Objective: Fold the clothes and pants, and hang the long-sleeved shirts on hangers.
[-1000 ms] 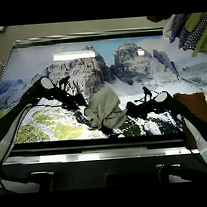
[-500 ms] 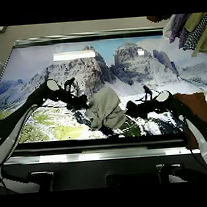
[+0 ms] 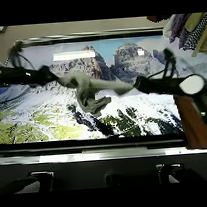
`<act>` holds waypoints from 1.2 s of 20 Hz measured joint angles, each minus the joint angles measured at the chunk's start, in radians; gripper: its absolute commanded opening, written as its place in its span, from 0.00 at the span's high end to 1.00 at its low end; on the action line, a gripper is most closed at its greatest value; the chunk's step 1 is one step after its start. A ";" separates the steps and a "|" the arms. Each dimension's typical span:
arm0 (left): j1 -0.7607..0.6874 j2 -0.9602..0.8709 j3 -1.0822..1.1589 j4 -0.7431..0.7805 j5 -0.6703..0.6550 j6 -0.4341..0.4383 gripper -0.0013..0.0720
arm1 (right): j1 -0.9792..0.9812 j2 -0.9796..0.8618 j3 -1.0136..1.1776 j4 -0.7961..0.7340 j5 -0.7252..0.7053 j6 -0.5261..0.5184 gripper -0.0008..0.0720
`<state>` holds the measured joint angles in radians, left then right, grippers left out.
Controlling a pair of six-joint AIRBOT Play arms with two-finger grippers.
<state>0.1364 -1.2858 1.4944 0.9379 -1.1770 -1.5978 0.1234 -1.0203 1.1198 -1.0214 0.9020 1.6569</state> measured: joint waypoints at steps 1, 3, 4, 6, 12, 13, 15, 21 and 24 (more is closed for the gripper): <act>0.029 0.056 0.023 -0.002 -0.002 -0.014 0.95 | 0.000 0.041 0.055 -0.043 0.006 0.023 0.95; 0.078 0.163 0.056 -0.004 -0.004 -0.039 0.95 | 0.000 0.117 0.157 -0.114 0.021 0.052 0.95; 0.099 0.217 0.068 0.008 0.000 -0.051 0.95 | 0.000 0.155 0.206 -0.151 0.029 0.065 0.95; 0.126 0.314 0.080 0.011 0.001 -0.070 0.95 | -0.001 0.222 0.285 -0.192 0.052 0.076 0.95; 0.151 0.489 0.093 0.010 0.003 -0.132 0.95 | 0.000 0.332 0.383 -0.257 0.083 0.110 0.95; 0.152 0.494 0.092 0.011 0.006 -0.137 0.95 | 0.000 0.324 0.387 -0.266 0.087 0.113 0.95; 0.153 0.482 0.084 0.014 0.016 -0.150 0.95 | 0.000 0.278 0.393 -0.283 0.089 0.135 0.95; 0.139 0.264 0.019 0.028 0.078 -0.151 0.95 | 0.000 -0.048 0.397 -0.256 0.042 0.191 0.95; 0.105 0.082 -0.011 0.037 0.126 -0.107 0.95 | -0.001 -0.262 0.397 -0.157 -0.048 0.195 0.94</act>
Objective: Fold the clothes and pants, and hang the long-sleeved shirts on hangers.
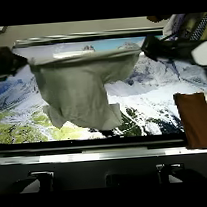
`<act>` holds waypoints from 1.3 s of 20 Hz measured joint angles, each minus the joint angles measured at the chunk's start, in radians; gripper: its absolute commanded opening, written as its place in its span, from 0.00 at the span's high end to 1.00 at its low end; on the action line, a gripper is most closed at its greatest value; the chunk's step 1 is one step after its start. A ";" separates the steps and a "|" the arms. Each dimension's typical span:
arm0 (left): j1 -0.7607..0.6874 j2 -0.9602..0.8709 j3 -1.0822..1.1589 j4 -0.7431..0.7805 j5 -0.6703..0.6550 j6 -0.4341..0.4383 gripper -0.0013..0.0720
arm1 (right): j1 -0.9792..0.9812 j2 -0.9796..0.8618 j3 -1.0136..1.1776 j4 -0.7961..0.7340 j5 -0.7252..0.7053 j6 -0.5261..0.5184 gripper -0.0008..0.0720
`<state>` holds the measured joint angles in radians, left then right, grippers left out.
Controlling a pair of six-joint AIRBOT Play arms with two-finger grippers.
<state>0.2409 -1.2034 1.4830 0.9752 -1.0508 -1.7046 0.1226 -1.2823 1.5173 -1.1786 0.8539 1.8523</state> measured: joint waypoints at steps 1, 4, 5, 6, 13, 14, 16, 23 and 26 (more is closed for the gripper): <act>-0.012 -0.061 -0.006 0.000 0.011 0.011 0.95 | 0.000 -0.069 0.000 0.043 -0.032 -0.002 0.94; -0.044 -0.235 -0.015 -0.001 0.029 0.034 0.95 | 0.000 -0.238 0.000 0.185 -0.088 -0.031 0.82; -0.051 -0.278 -0.016 -0.005 0.035 0.040 0.95 | 0.000 -0.282 0.000 0.228 -0.092 -0.045 0.78; -0.057 -0.316 -0.018 -0.005 0.040 0.042 0.95 | -0.001 -0.312 0.000 0.260 -0.089 -0.056 0.71; -0.071 -0.410 -0.019 -0.013 0.083 0.056 0.95 | -0.161 -0.336 -0.002 0.322 0.261 -0.257 0.39; -0.071 -0.413 -0.019 -0.014 0.083 0.056 0.95 | -0.193 -0.332 -0.015 0.312 0.331 -0.283 0.39; -0.072 -0.416 -0.019 -0.014 0.081 0.058 0.95 | -0.230 -0.325 -0.070 0.304 0.431 -0.326 0.39; -0.071 -0.420 -0.019 -0.014 0.073 0.060 0.95 | -0.145 -0.317 -0.386 0.381 0.436 -0.426 0.39; -0.071 -0.421 -0.019 -0.012 0.072 0.060 0.95 | -0.071 -0.316 -0.447 0.401 0.364 -0.439 0.39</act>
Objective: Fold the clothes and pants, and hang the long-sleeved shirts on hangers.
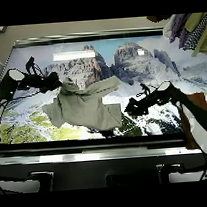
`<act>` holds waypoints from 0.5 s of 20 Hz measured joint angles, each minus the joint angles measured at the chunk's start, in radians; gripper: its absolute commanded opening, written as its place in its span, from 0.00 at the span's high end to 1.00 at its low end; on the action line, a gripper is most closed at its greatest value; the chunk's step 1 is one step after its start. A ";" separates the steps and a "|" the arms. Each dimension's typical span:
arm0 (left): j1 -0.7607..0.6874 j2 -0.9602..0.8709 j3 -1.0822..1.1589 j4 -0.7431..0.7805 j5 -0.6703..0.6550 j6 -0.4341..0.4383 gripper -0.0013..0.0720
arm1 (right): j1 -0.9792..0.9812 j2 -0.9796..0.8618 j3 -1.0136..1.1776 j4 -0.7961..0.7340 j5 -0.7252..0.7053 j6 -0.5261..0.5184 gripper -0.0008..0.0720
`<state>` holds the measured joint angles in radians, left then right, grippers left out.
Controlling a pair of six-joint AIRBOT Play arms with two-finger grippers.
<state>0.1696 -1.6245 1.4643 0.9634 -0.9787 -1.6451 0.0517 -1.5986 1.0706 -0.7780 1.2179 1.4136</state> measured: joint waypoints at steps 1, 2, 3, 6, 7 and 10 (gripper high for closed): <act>0.000 0.000 0.000 0.003 0.000 0.000 0.95 | 0.022 0.000 -0.011 0.002 -0.029 0.000 0.39; 0.000 0.000 0.000 0.005 -0.001 0.000 0.95 | 0.039 0.000 -0.018 0.003 -0.056 0.002 0.39; 0.000 0.000 0.000 0.007 -0.001 0.000 0.95 | 0.056 0.000 -0.023 0.006 -0.082 0.012 0.40; 0.000 0.000 0.000 0.013 -0.001 0.000 0.95 | 0.089 -0.004 -0.031 0.025 -0.145 0.037 0.40; 0.000 0.000 0.000 0.014 -0.001 0.000 0.95 | 0.099 -0.009 -0.032 0.035 -0.155 0.038 0.40; 0.000 0.000 0.000 0.016 -0.001 0.000 0.95 | 0.135 -0.032 -0.034 0.059 -0.179 0.046 0.71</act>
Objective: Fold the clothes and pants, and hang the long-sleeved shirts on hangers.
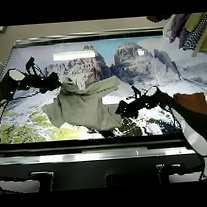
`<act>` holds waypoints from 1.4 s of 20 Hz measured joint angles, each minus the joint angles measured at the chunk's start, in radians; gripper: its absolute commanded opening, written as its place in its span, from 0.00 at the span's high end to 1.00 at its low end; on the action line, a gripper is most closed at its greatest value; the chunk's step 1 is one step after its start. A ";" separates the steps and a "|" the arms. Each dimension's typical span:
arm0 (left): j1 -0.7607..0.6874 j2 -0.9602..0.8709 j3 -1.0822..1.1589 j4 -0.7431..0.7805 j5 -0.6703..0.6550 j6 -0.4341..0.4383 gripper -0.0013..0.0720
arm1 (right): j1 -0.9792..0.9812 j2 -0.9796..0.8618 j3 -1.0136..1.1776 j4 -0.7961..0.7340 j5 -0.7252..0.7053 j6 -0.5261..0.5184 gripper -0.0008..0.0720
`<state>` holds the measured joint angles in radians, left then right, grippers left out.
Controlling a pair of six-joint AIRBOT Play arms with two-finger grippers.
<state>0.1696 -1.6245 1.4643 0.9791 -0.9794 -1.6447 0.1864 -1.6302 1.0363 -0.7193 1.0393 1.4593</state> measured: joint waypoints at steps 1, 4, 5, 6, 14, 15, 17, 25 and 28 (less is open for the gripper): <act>0.000 0.000 0.000 0.001 0.000 0.000 0.95 | 0.010 -0.006 -0.001 -0.002 -0.008 0.001 0.90; 0.002 0.001 0.000 0.003 0.000 0.000 0.95 | 0.023 0.000 -0.001 -0.010 -0.028 0.007 0.95; 0.005 0.005 0.003 0.003 -0.001 0.000 0.95 | 0.017 0.014 0.001 -0.016 -0.032 0.007 0.95; 0.011 0.013 0.010 0.004 -0.001 0.000 0.95 | 0.005 0.040 0.008 -0.011 -0.041 0.008 0.95; 0.130 0.266 0.133 0.005 -0.002 0.000 0.95 | -0.205 0.478 0.191 -0.133 -0.158 0.200 0.95; 0.141 0.319 0.141 0.005 -0.003 -0.001 0.95 | -0.229 0.542 0.232 -0.159 -0.162 0.224 0.95; 0.157 0.441 0.153 0.007 -0.014 -0.008 0.95 | -0.261 0.658 0.317 -0.218 -0.159 0.273 0.95; 0.172 0.835 0.163 0.185 -0.049 -0.172 0.95 | -0.294 0.948 0.557 -0.570 -0.046 0.529 0.95; 0.172 0.864 0.163 0.225 -0.095 -0.197 0.95 | -0.296 0.933 0.576 -0.610 0.021 0.585 0.95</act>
<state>0.3416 -0.7605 1.6268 1.2041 -1.0740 -1.8416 -0.1097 -0.6968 1.6123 -1.3293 1.0607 2.0445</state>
